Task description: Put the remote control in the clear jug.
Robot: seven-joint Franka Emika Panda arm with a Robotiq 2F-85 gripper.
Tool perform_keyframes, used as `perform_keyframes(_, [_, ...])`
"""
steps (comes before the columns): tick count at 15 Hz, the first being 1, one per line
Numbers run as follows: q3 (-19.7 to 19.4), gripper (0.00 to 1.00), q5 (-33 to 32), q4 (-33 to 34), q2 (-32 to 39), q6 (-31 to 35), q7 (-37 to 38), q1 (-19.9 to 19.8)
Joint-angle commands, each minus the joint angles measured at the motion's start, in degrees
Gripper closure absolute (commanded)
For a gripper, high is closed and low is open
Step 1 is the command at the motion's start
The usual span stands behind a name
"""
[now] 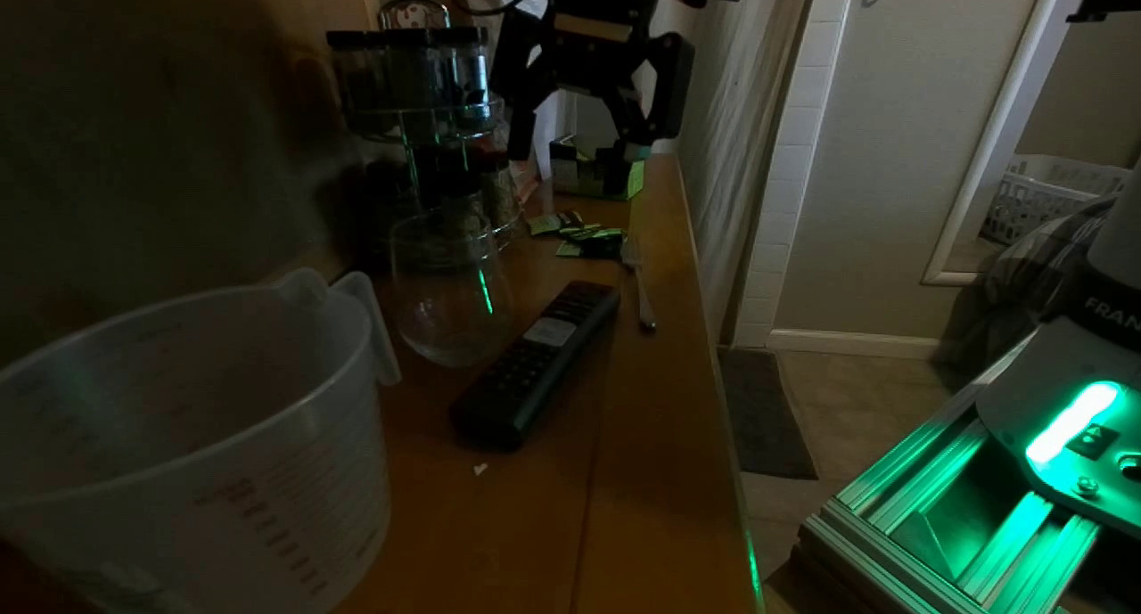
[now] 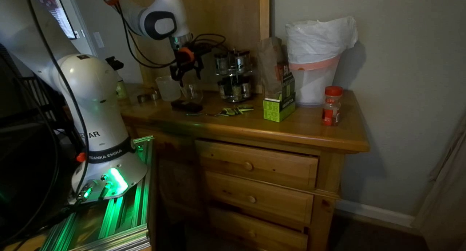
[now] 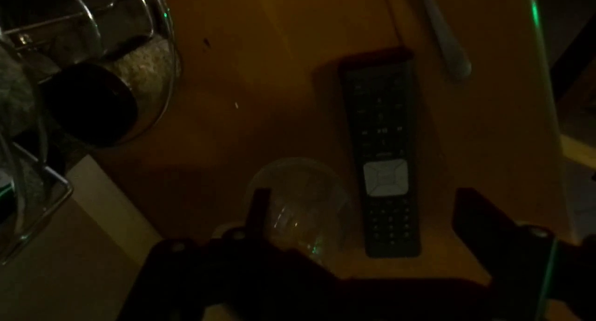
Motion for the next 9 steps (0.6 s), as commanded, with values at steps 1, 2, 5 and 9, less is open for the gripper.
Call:
perform_keyframes(1, [0.0, 0.0, -4.1, 0.0, 2.7, 0.2, -0.3, -1.4])
perform_keyframes(2, [0.2, 0.0, -4.1, 0.0, 3.6, 0.5, 0.1, -1.6])
perform_keyframes(5, [1.2, 0.0, -4.2, 0.0, 6.3, 2.5, 1.7, -2.2])
perform_keyframes(9, [2.2, 0.0, -4.6, 0.0, 10.1, 5.2, 2.2, -3.3])
